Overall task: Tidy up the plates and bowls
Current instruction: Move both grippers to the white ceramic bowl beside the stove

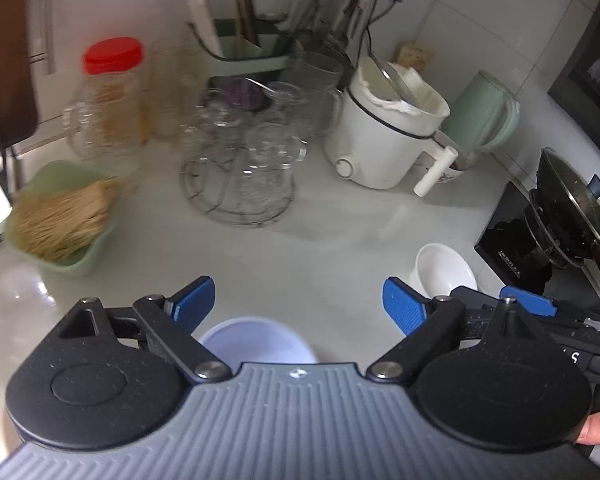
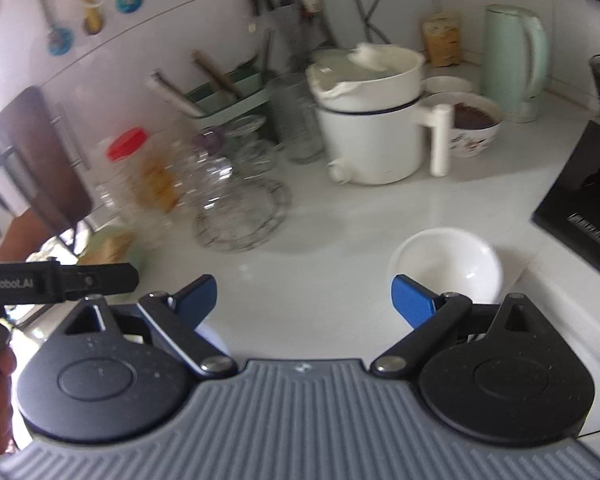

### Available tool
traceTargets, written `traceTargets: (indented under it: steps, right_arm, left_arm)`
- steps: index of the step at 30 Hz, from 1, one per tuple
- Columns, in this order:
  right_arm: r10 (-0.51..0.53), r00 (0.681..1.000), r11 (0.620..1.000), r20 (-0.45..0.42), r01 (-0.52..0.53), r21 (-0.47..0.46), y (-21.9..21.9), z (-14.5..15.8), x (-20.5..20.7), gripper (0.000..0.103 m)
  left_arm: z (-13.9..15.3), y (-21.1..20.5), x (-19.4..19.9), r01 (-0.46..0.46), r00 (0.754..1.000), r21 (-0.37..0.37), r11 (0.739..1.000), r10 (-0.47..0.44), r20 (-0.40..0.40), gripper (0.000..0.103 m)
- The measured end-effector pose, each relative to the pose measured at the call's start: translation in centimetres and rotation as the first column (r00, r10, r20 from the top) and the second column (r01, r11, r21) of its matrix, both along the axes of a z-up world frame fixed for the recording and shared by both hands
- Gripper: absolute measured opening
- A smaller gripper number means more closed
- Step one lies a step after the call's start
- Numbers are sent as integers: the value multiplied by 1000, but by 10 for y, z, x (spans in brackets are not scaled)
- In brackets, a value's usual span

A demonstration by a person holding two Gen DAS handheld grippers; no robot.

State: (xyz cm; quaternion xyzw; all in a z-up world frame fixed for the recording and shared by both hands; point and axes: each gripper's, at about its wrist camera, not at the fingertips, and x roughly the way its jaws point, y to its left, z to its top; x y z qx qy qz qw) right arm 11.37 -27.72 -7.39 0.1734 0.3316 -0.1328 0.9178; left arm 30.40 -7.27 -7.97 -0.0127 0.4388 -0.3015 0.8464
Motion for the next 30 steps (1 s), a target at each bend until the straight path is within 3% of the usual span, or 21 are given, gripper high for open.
traceTargets:
  steps: [15,18,21,30]
  right_arm:
    - [-123,992,992,24,123,-19,-108,-18,-13,90]
    - [-117,993,993,31,117,13,-128,-26,-15,87]
    - [-105,994,994,2,105,-1,-141,-39,-14,85]
    - [-42,997,998,-61,45,52,-160,-74,-9,79]
  left_arm:
    - [-36,-150,11,159,986,56,986,-155,-68,93]
    - [-46,-175,11,174,984,78,982,-170,-57,93]
    - [-59,-192,13,130,991,150,980,-126,-32,93]
    - [-83,-199,25,92,987,68,993,-82,-138,92]
